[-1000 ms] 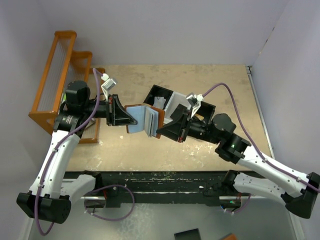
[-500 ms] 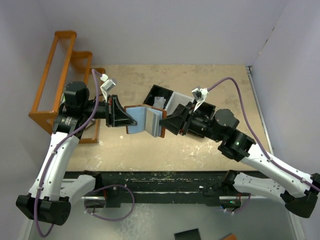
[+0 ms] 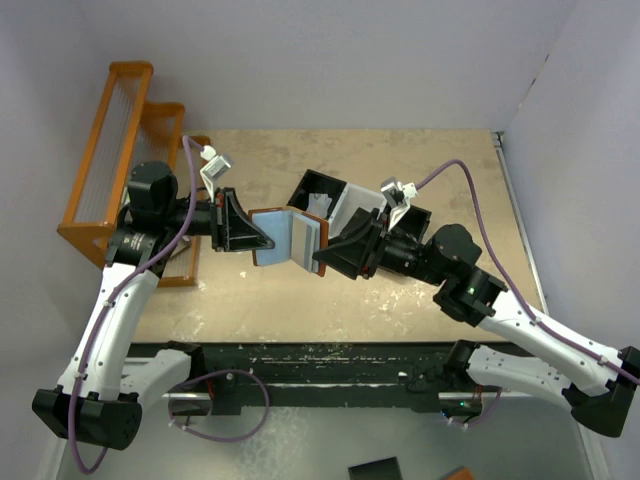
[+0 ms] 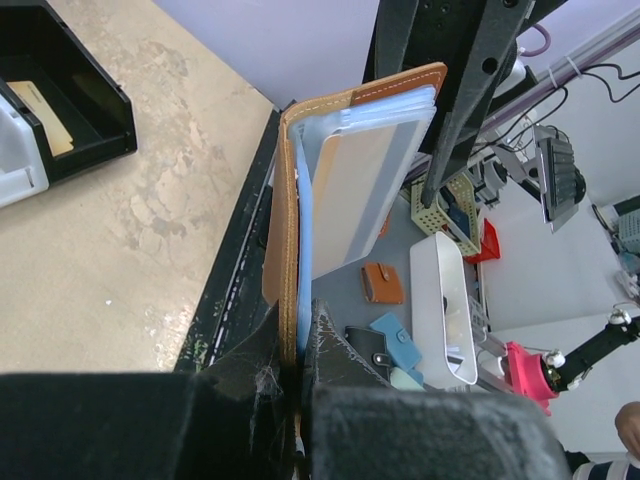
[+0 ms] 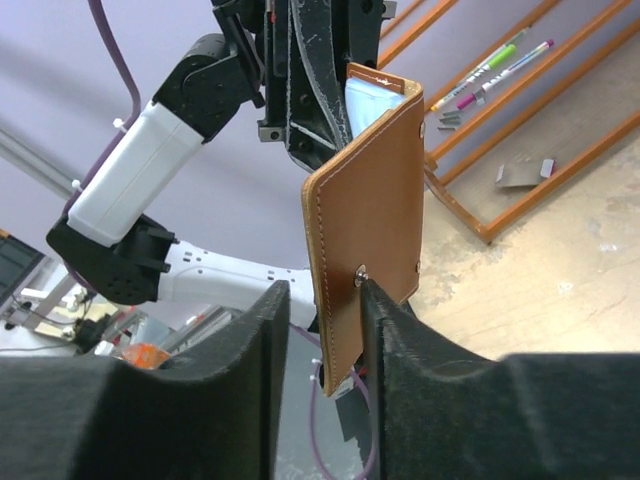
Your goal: Take the credit cards out of the card holder
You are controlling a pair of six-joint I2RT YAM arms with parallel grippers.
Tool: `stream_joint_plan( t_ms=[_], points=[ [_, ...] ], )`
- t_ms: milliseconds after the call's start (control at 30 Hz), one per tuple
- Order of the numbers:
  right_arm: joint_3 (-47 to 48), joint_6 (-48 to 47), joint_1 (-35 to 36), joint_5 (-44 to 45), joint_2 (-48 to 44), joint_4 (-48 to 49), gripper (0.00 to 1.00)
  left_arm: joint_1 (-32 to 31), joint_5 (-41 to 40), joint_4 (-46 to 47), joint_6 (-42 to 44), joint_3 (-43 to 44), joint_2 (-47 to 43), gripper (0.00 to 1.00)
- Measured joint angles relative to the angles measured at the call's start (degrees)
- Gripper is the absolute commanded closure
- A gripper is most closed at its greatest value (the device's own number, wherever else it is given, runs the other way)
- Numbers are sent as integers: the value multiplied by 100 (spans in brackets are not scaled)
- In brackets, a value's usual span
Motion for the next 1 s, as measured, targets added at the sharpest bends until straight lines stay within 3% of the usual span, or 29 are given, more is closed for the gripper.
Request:
stream_joint_plan(
  t_ms=[67,300,1000],
  points=[
    [0,-15,0,2,2,0,77,0,0,35,-13,0,0,100],
    [11,-39,0,179,-4,-133,82,0,0,44,-57,0,0,100],
    [483,-299,22,1222,114,-1322,81,0,-11,79,-57,0,-17,100]
  ],
)
